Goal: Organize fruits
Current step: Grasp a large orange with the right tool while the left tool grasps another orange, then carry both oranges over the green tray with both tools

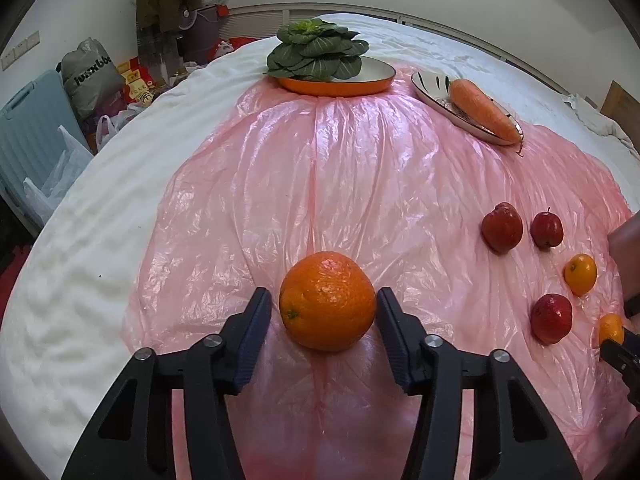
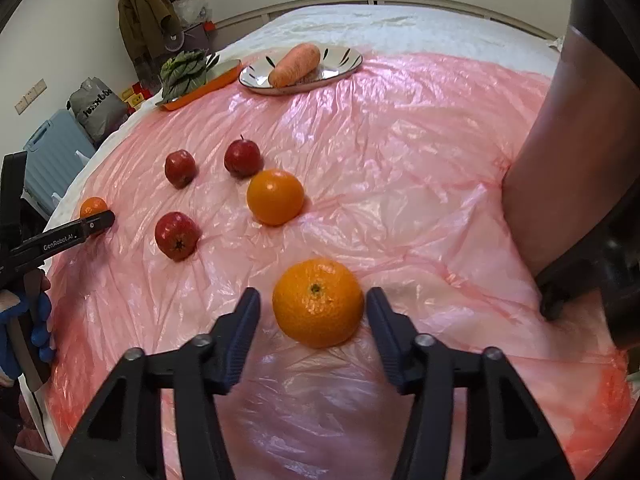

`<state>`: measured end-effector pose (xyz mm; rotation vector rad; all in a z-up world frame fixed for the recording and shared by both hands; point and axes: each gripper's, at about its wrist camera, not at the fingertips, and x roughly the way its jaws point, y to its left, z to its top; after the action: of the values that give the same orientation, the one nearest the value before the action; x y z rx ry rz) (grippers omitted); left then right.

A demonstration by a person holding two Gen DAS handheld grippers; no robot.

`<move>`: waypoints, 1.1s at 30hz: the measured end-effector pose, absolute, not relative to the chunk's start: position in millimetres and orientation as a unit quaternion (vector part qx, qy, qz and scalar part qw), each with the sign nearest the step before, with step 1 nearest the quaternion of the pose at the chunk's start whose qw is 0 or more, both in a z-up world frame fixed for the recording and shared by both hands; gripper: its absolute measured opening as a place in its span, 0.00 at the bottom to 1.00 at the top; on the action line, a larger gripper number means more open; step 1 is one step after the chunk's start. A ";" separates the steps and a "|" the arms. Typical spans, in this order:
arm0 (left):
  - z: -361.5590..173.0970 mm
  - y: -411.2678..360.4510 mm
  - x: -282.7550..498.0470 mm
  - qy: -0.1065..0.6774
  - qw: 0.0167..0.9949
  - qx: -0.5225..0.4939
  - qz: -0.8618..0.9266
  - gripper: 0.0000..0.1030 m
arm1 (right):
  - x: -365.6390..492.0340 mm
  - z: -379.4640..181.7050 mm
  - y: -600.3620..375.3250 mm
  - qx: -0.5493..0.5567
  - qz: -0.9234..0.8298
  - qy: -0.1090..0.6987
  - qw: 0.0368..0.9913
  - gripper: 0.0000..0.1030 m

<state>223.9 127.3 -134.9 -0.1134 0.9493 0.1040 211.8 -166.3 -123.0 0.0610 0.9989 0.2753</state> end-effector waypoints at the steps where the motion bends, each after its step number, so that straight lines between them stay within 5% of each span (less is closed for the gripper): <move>1: -135.3 127.5 225.6 0.457 0.887 -0.055 0.049 0.39 | 212.1 -123.8 -166.2 0.028 0.131 0.478 0.868 0.59; 33: -67.3 118.5 162.5 0.404 0.913 -0.051 0.025 0.37 | 152.2 -55.4 -175.0 0.026 0.150 0.427 0.891 0.56</move>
<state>162.5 118.5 -67.3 -0.1060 0.8316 0.0507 152.2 -175.0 -55.4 0.0539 0.8860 0.3106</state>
